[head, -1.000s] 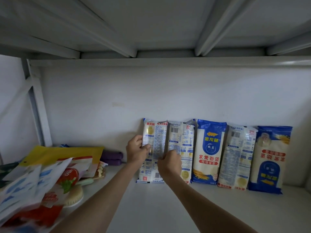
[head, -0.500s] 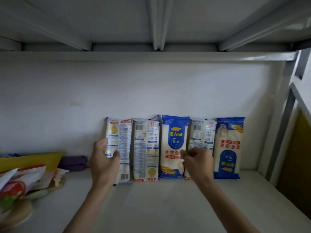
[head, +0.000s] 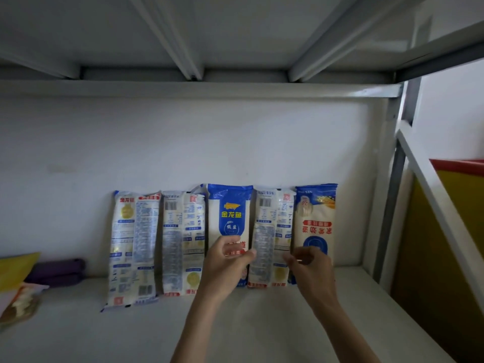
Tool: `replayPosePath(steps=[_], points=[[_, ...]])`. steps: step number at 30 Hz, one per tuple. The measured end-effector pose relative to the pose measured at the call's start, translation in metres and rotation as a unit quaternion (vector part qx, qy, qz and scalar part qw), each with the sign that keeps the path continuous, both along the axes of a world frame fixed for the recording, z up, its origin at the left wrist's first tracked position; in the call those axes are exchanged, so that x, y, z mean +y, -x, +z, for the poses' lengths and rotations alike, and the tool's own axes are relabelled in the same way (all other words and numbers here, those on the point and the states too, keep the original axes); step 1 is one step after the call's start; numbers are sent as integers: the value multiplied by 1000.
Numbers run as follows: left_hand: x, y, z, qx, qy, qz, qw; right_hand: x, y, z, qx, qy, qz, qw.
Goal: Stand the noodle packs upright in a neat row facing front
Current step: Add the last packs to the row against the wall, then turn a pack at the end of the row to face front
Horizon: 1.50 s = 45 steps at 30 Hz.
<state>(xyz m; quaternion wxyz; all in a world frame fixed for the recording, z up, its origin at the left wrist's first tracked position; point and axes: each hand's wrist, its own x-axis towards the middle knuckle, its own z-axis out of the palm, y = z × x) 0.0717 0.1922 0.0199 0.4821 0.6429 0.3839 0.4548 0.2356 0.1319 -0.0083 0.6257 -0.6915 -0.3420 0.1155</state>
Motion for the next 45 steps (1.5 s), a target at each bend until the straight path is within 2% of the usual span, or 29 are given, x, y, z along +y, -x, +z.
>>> replayPosePath(steps=[6, 14, 20, 23, 29, 38, 45], points=[[5, -12, -5, 7, -10, -2, 1000, 1, -9, -2, 39, -2, 19, 999], [4, -22, -15, 27, -6, -19, 999, 0, -54, -5, 121, -36, -127, 984], [-1, -30, -19, 40, -3, -35, 999, -5, -61, -11, 186, -5, -38, 982], [-5, -35, -18, 39, 6, -57, 998, -5, -61, -16, 165, 14, -18, 986], [-10, -42, -22, 32, 15, -86, 996, -11, -68, -14, 178, 18, -10, 984], [-11, -44, -22, 15, 32, -94, 995, -39, -88, -2, 172, 29, -21, 984], [-9, -38, -14, -38, 24, -118, 992, -68, -91, 32, 79, 24, 105, 991]])
